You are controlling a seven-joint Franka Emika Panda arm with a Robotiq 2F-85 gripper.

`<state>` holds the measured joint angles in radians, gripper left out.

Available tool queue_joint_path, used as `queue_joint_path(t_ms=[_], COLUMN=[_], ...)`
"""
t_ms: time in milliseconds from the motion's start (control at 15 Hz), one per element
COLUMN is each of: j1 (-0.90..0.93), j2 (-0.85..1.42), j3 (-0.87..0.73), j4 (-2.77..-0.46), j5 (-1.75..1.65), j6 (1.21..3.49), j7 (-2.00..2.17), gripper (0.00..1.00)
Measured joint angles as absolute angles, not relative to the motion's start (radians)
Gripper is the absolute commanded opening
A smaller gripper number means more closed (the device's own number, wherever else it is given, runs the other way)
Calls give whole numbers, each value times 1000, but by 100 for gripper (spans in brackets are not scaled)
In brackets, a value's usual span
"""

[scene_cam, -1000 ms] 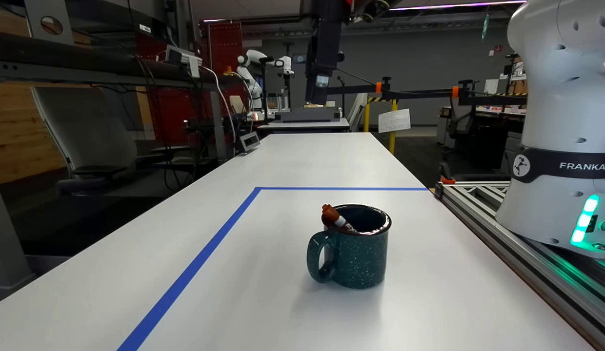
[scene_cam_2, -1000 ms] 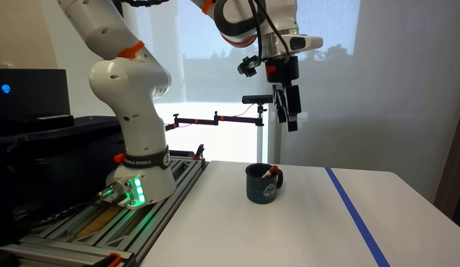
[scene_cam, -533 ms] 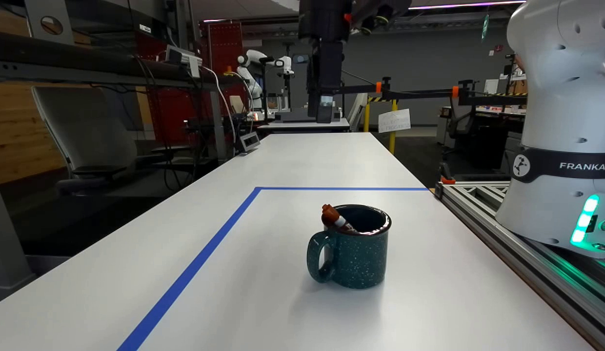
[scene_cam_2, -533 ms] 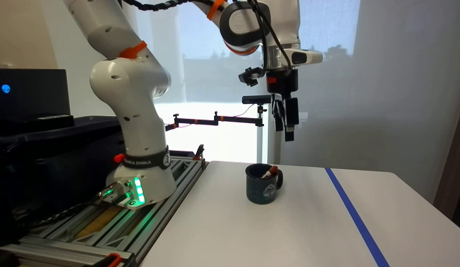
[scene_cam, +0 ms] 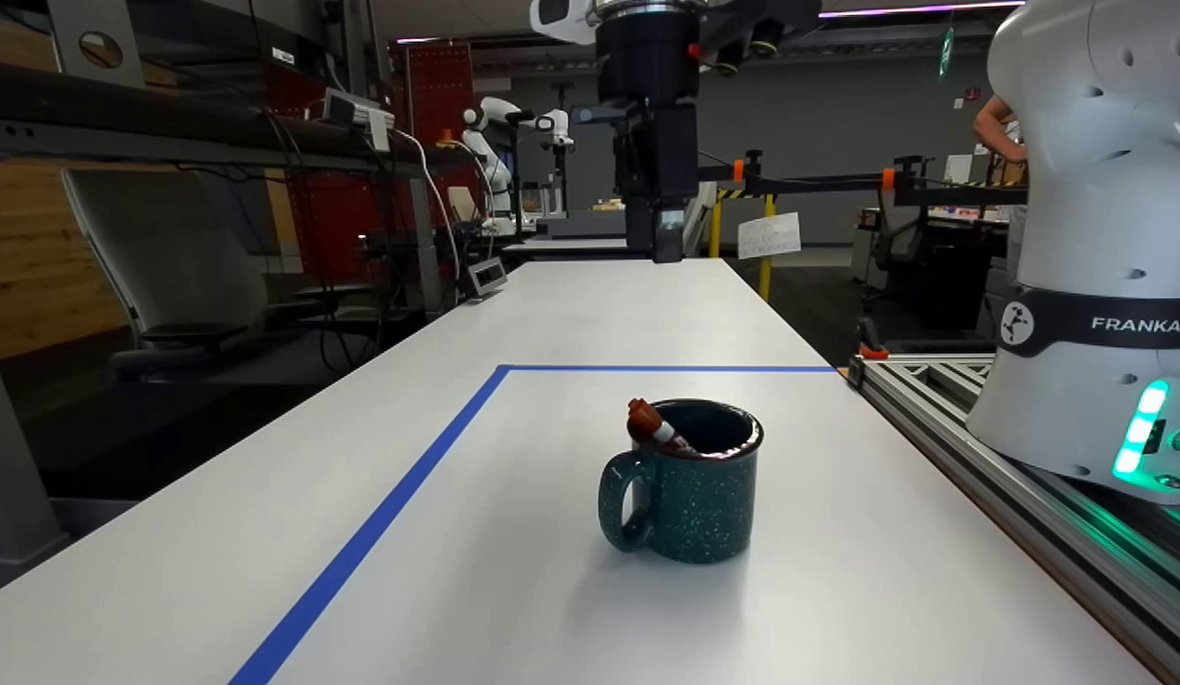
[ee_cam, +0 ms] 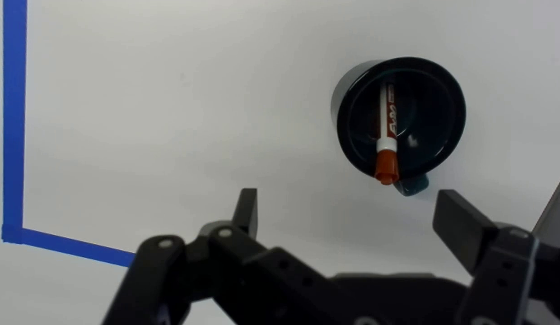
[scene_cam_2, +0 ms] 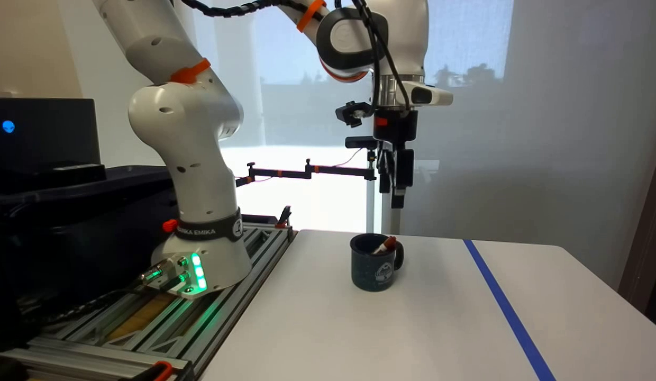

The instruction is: Put the red marker on the table.

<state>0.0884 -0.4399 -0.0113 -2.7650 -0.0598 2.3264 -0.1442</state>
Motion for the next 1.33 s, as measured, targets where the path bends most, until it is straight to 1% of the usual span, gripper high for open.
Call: queue_joint_path(t_ms=[467, 1067, 1333], j1=[93, 108, 119], j2=[-425, -300, -265], j3=[-8, 4, 28], j4=[-2763, -2762, -2761], j5=[-61, -38, 14], j6=[2362, 2475, 2523], j7=[-165, -173, -113], gripper=[100, 100, 100])
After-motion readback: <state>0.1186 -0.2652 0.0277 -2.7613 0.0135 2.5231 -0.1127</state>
